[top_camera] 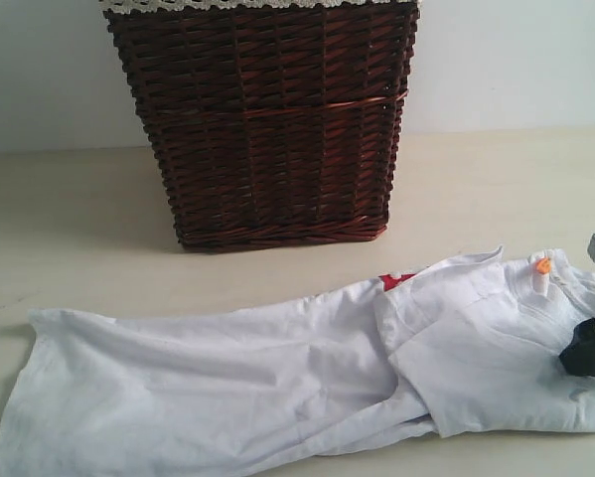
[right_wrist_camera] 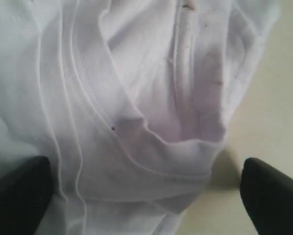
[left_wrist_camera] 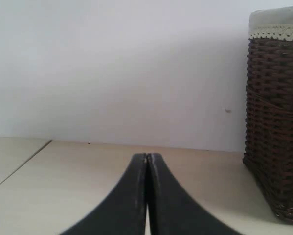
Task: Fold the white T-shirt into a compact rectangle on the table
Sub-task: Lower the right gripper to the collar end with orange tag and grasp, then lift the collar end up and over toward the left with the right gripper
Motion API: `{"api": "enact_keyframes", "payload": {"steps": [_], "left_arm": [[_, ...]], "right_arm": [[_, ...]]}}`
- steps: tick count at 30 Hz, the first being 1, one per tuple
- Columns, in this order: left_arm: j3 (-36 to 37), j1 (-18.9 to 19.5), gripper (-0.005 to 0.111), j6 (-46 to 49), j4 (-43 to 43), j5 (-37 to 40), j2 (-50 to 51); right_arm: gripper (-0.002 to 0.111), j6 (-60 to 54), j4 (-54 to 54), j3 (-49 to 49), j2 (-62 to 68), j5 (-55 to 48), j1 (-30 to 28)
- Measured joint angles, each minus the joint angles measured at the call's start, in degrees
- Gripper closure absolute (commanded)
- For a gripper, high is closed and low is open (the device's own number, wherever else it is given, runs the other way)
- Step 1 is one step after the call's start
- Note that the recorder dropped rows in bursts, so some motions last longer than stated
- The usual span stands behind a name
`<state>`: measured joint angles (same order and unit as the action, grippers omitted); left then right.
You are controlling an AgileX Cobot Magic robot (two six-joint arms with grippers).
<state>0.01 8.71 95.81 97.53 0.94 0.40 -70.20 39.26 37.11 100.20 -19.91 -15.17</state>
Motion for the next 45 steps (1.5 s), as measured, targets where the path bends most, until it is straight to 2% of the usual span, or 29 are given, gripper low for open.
{"api": "enact_keyframes", "payload": {"steps": [6,9,12,19,20,30,34,39,45], "left_arm": [[0.0,0.0,0.107,0.0,0.0,0.0,0.0],[0.0,0.0,0.107,0.0,0.0,0.0,0.0],[0.0,0.0,0.107,0.0,0.0,0.0,0.0],[0.0,0.0,0.107,0.0,0.0,0.0,0.0],[0.0,0.0,0.107,0.0,0.0,0.0,0.0],[0.0,0.0,0.107,0.0,0.0,0.0,0.0],[0.0,0.0,0.107,0.0,0.0,0.0,0.0],[0.0,0.0,0.107,0.0,0.0,0.0,0.0],[0.0,0.0,0.107,0.0,0.0,0.0,0.0]], "right_arm": [[0.004,-4.8,3.3,0.7,1.7,-1.4,-0.1],[0.012,-9.5,6.7,0.7,2.0,-1.8,-0.1],[0.030,-13.9,9.3,1.0,2.4,-3.1,-0.1],[0.099,-17.0,12.5,1.0,2.7,-6.9,-0.1],[0.106,-17.0,13.0,1.0,2.9,-7.6,-0.1],[0.108,-16.6,14.6,1.0,2.5,-8.6,-0.1],[0.108,-15.8,12.1,0.3,0.0,-8.1,-0.7],[0.108,-14.5,7.5,0.1,-6.7,-8.0,-6.2],[0.108,-15.4,1.2,0.1,-9.2,-7.4,-16.4]]}}
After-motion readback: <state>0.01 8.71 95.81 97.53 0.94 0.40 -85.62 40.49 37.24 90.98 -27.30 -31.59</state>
